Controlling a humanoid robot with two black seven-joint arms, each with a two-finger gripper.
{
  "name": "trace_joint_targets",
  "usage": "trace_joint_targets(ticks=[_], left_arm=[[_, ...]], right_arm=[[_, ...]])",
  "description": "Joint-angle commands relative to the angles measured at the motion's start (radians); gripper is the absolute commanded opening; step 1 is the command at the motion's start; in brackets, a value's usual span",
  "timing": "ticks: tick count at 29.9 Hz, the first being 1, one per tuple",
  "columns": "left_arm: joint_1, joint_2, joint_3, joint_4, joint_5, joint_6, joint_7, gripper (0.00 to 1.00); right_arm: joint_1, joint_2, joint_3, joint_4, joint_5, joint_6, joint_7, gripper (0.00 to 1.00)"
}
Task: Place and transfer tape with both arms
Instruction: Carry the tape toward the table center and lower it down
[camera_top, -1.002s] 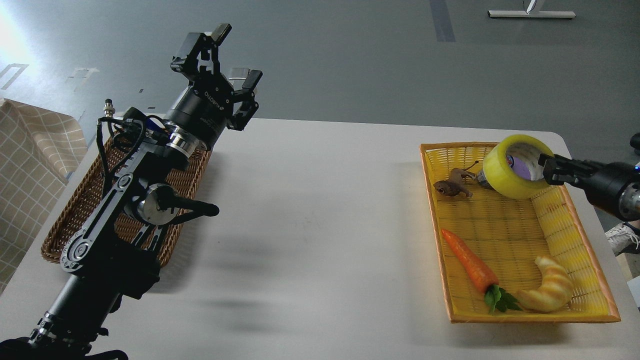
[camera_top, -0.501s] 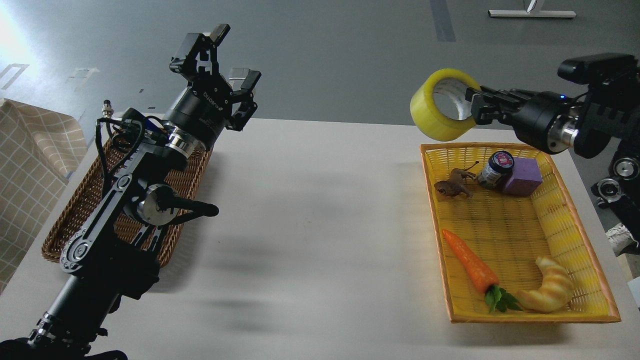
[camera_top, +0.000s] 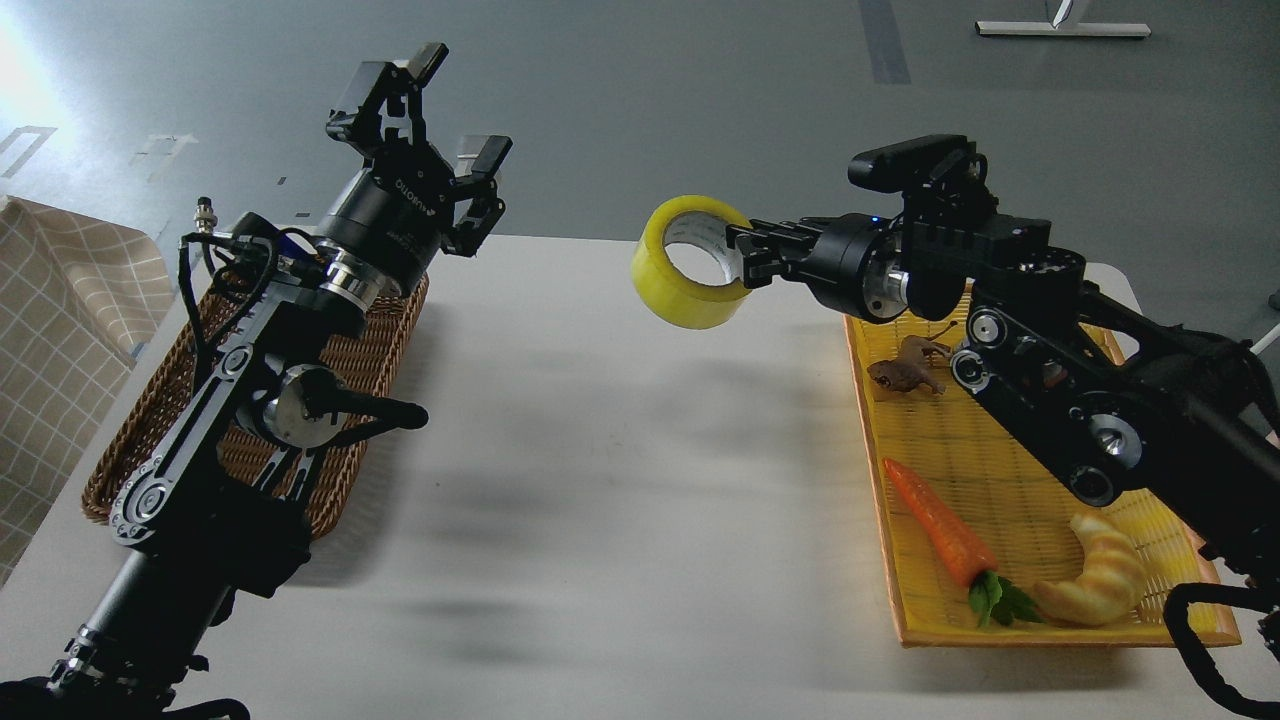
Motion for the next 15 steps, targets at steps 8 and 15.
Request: trace_joint_targets(ticks=[8,15], left_arm=[[0.000,0.002,-0.014,-0.003,0.000,0.000,0.000,0.98],[0.000,0.001,-0.029,-0.004,0.000,0.000,0.000,0.98]], right_arm=[[-0.022,0.115,-0.081,-0.101,-0.032,0.000,0.002,0.12],[-0.023,0.146,-0.148,-0.148,-0.036,0.000,0.004,0.12]])
